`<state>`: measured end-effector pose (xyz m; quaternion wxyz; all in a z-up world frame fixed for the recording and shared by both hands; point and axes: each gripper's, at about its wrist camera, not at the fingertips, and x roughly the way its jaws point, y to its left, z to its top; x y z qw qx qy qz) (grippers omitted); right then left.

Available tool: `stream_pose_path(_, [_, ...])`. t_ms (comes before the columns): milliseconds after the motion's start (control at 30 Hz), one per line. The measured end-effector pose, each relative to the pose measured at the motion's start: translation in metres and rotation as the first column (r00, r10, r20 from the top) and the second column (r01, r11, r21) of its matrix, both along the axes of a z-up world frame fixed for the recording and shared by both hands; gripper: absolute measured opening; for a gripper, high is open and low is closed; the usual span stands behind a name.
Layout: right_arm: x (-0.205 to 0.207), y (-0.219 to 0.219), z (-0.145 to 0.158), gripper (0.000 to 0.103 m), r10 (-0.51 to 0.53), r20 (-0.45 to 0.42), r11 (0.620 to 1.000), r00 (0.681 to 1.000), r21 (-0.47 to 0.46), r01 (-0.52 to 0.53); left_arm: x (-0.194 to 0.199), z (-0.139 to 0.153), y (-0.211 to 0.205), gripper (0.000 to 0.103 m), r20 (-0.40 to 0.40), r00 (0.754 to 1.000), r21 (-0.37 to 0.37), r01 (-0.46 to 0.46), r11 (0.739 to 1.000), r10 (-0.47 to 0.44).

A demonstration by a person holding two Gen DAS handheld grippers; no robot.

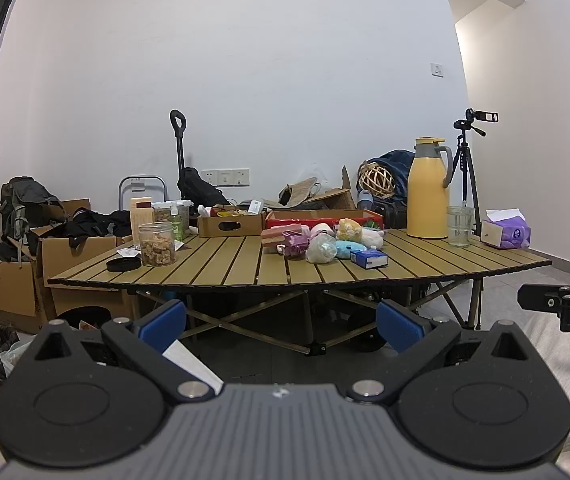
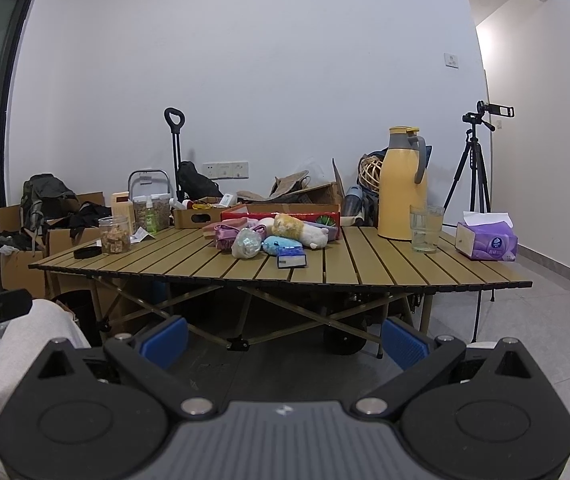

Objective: Organize soft objects

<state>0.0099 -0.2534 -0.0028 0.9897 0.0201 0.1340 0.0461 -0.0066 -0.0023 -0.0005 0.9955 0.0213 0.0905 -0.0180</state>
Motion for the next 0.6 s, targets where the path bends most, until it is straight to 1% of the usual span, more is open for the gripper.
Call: stream_pose_path(600, [0.0001, 0.0013, -0.0008, 0.103, 0.012, -0.007, 1.000, 1.000, -0.003, -0.012, 0.0016, 0.0009, 0.0010, 0.103, -0.003, 1.000, 0.003, 0.005, 1.000, -0.005])
